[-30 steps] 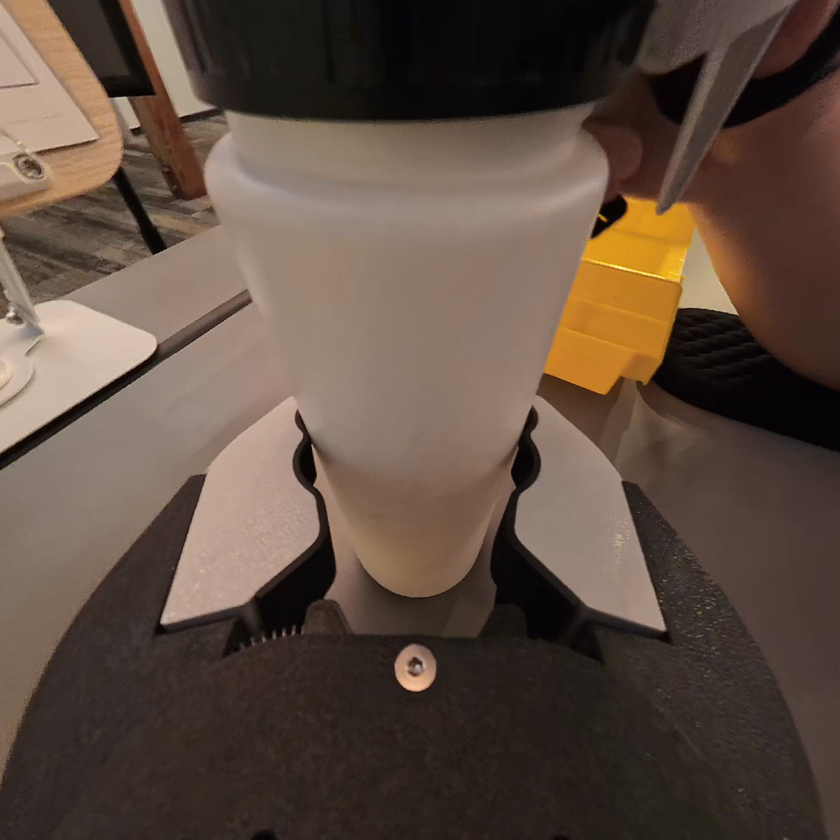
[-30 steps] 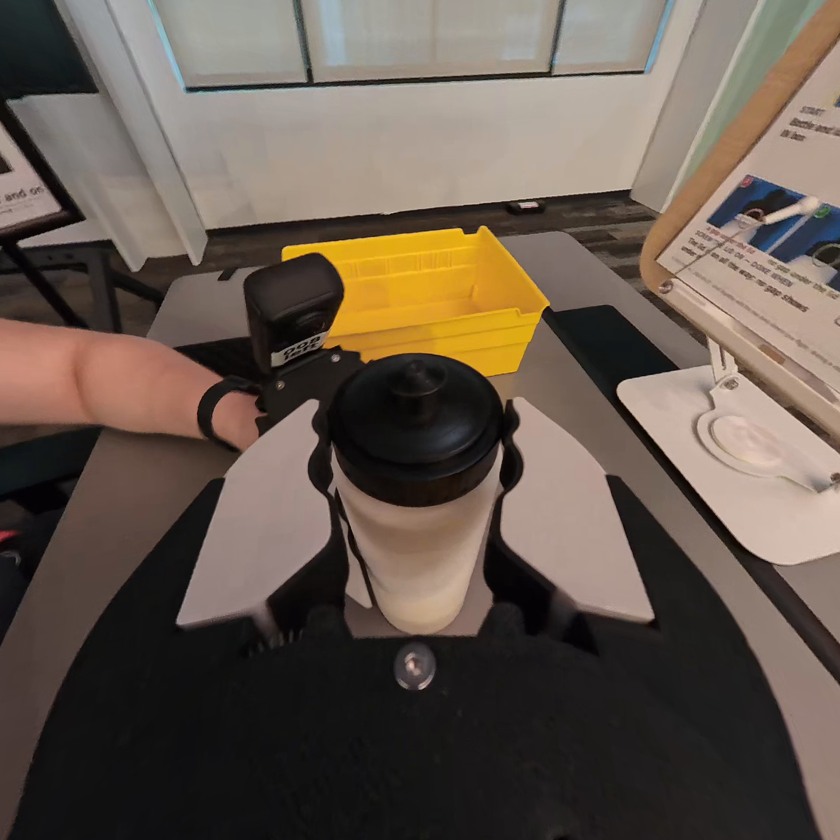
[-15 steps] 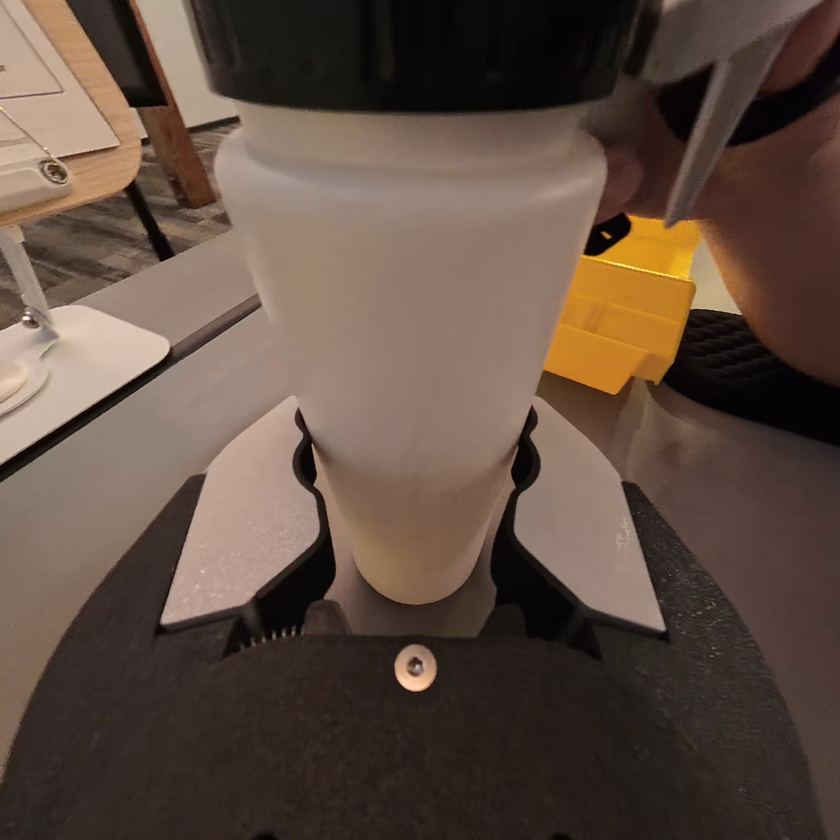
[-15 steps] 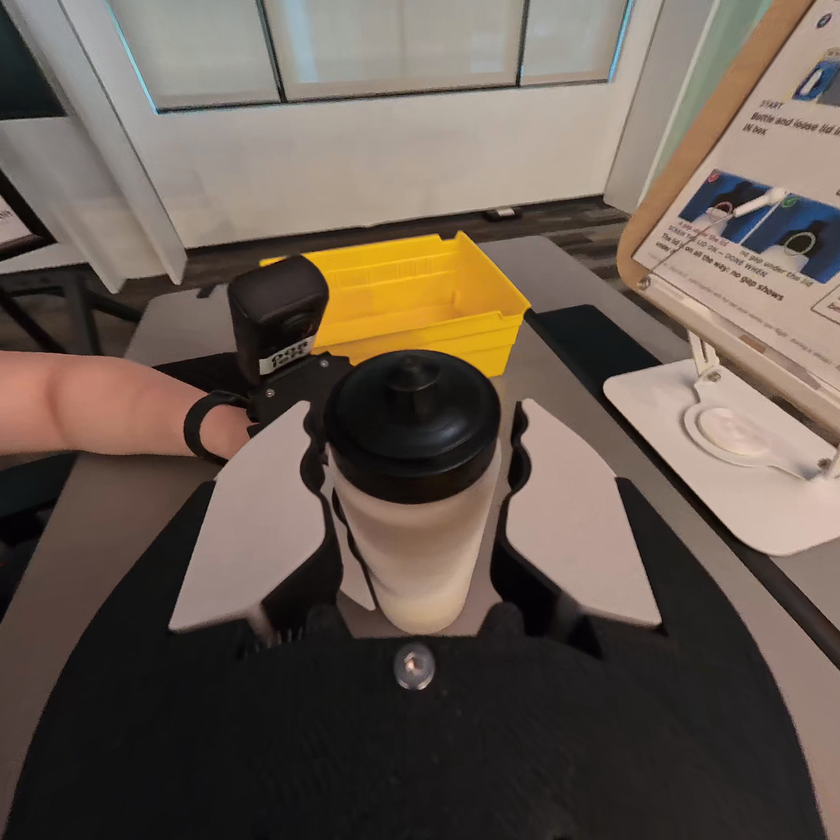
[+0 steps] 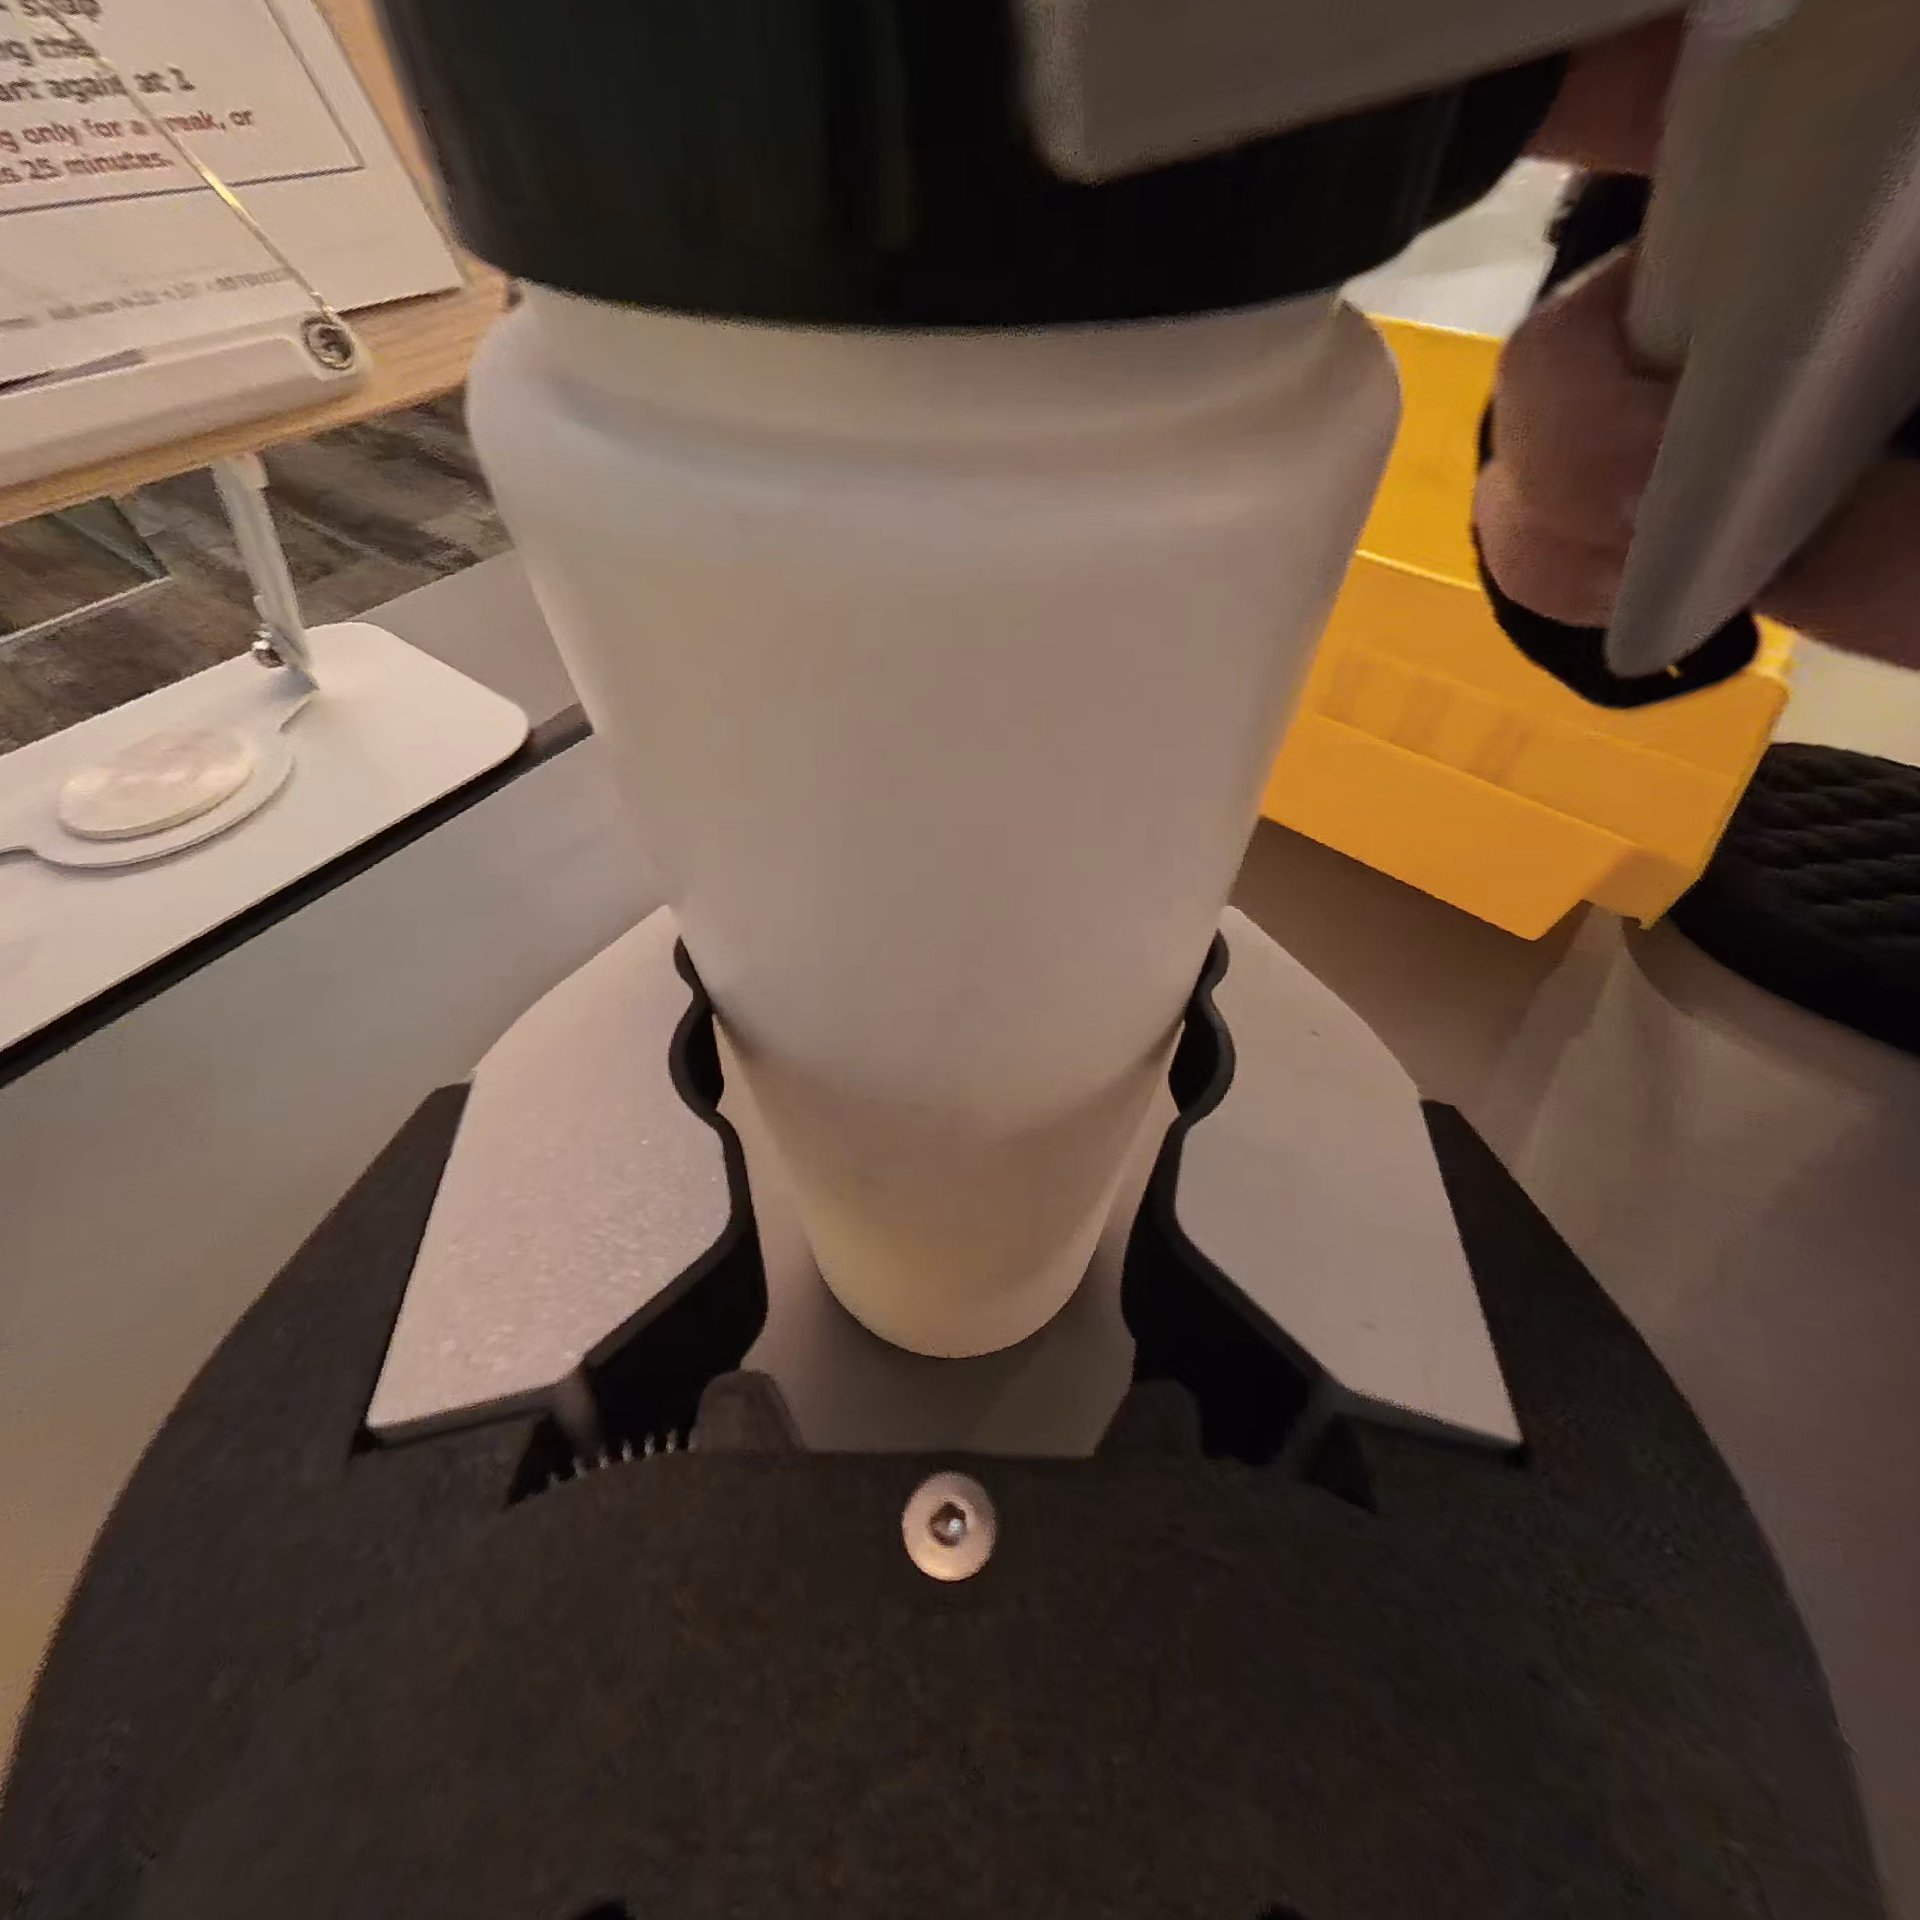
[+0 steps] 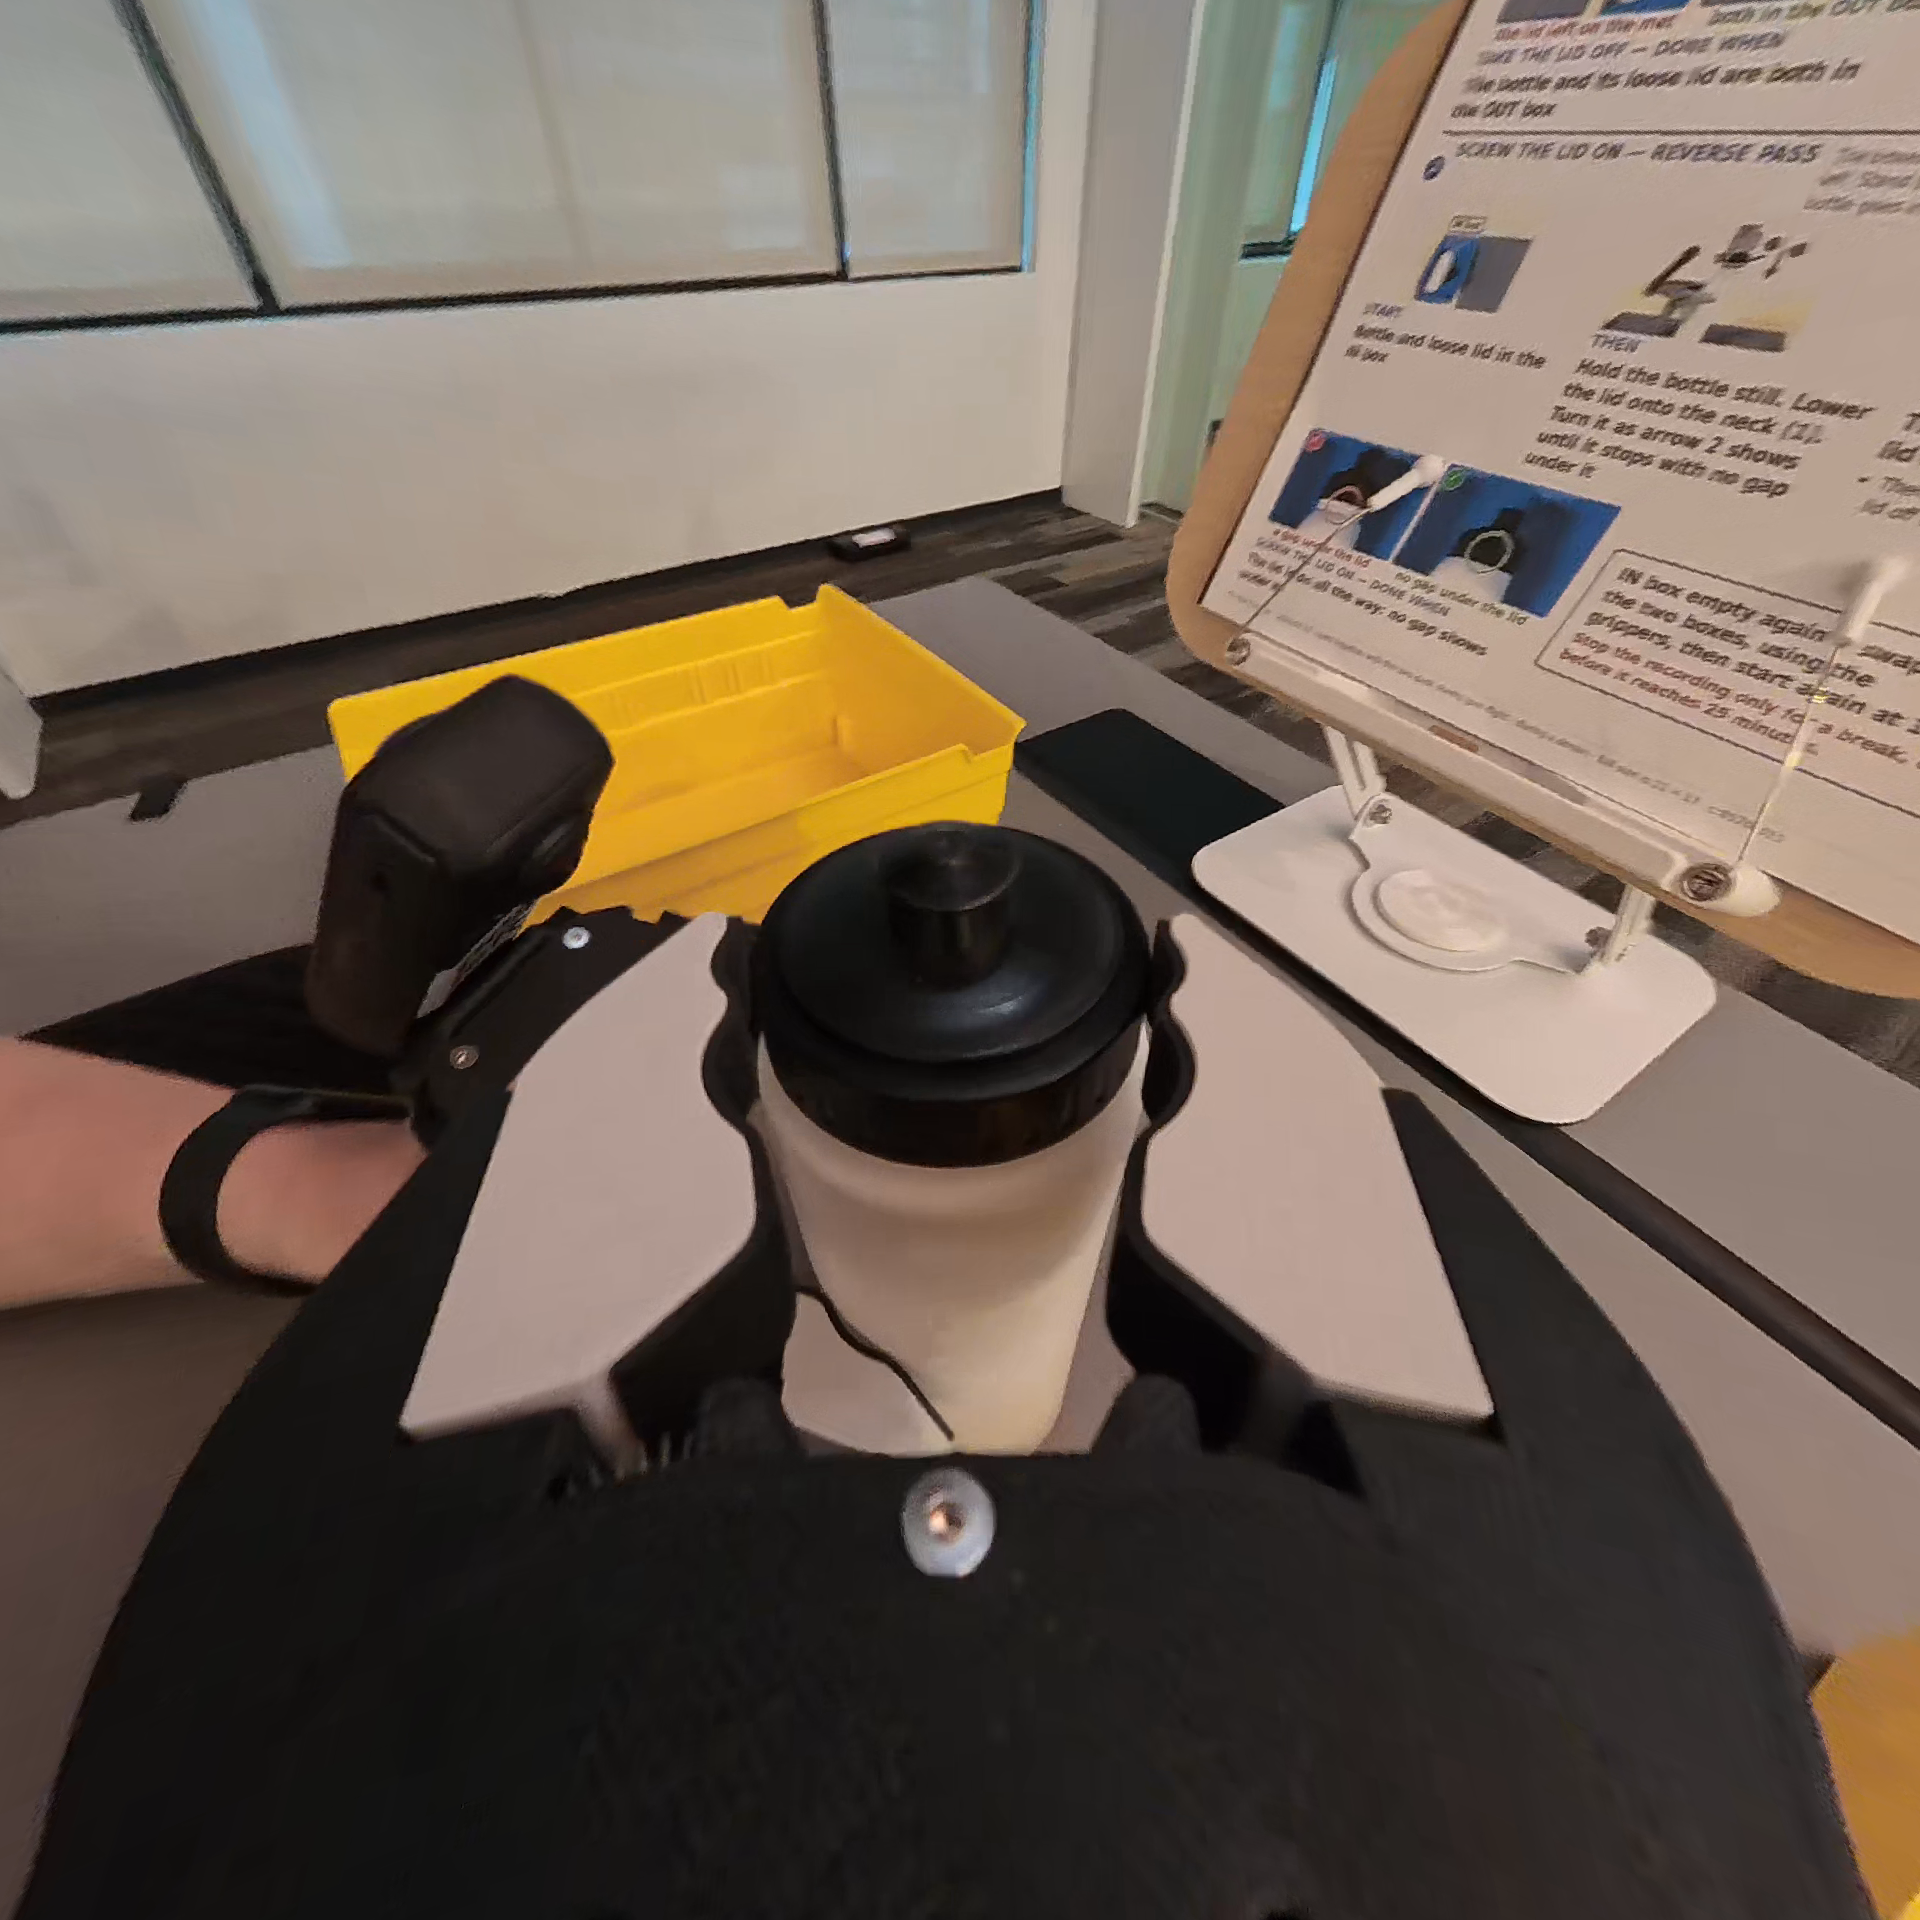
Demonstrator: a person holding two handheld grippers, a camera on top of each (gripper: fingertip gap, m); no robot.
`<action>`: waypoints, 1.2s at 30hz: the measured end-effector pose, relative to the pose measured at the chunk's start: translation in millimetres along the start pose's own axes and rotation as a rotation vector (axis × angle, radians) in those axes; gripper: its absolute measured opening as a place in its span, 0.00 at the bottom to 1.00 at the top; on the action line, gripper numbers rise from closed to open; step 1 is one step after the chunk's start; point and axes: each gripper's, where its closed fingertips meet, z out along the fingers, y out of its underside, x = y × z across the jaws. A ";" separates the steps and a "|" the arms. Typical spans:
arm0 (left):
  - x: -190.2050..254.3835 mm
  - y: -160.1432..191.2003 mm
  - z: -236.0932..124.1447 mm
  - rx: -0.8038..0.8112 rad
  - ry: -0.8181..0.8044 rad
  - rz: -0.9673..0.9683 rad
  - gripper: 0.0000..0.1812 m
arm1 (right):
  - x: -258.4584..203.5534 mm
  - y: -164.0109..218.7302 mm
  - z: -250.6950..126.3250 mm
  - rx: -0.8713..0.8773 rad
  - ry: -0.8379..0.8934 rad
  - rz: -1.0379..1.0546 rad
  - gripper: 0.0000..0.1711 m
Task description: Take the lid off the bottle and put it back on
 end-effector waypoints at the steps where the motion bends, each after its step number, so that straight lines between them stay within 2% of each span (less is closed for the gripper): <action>1: 1.6 -0.3 0.5 0.001 0.027 0.002 0.48 | -0.2 0.4 -0.5 -0.014 -0.044 0.002 0.43; 3: 6.9 -0.8 1.3 0.009 0.088 0.012 0.48 | -5.8 -1.0 -3.3 -0.024 -0.185 0.004 0.48; 5: 12.0 -1.3 1.7 0.018 0.132 0.024 0.48 | -6.5 3.0 -8.2 -0.060 -0.286 -0.008 0.49; 7: 17.4 -1.5 1.9 0.021 0.169 0.033 0.48 | -5.5 3.4 -11.5 -0.052 -0.329 -0.031 0.47; 8: 19.5 -1.5 1.9 0.022 0.181 0.039 0.48 | -7.9 1.3 -13.1 -0.031 -0.350 -0.052 0.43; 10: 18.5 -1.8 2.1 0.023 0.177 0.031 0.48 | -8.0 0.5 -12.3 -0.020 -0.330 -0.084 0.43; 12: 12.9 -1.9 3.4 0.014 0.123 0.009 0.48 | -3.0 1.0 -8.5 -0.035 -0.270 -0.026 0.44; 15: 5.1 -0.9 3.2 -0.026 0.010 -0.032 0.48 | 4.8 -1.0 -1.5 0.007 -0.093 0.067 0.44; 18: 4.3 0.4 0.6 -0.034 -0.028 -0.021 0.48 | 1.1 -1.9 -1.8 0.021 0.041 0.011 0.44; 21: 5.7 -0.1 0.8 -0.023 0.022 -0.019 0.48 | 0.0 -2.7 -1.4 0.016 -0.011 -0.002 0.44; 25: 11.6 -0.8 2.7 -0.008 0.090 0.008 0.48 | -3.8 -3.5 -8.1 -0.010 -0.254 -0.010 0.46; 28: 18.1 -1.4 3.6 -0.003 0.131 0.021 0.48 | -2.6 -1.1 -15.5 -0.029 -0.335 -0.035 0.45; 30: 19.0 -1.5 3.7 -0.002 0.137 0.018 0.48 | -5.3 -2.9 -17.4 -0.018 -0.343 -0.066 0.42; 33: 18.5 -1.2 3.9 -0.010 0.120 0.023 0.48 | -5.5 -1.3 -17.6 -0.049 -0.328 -0.060 0.42; 36: 11.5 -1.1 4.1 -0.027 0.044 -0.017 0.48 | 0.4 -2.6 -12.4 -0.047 -0.216 -0.002 0.42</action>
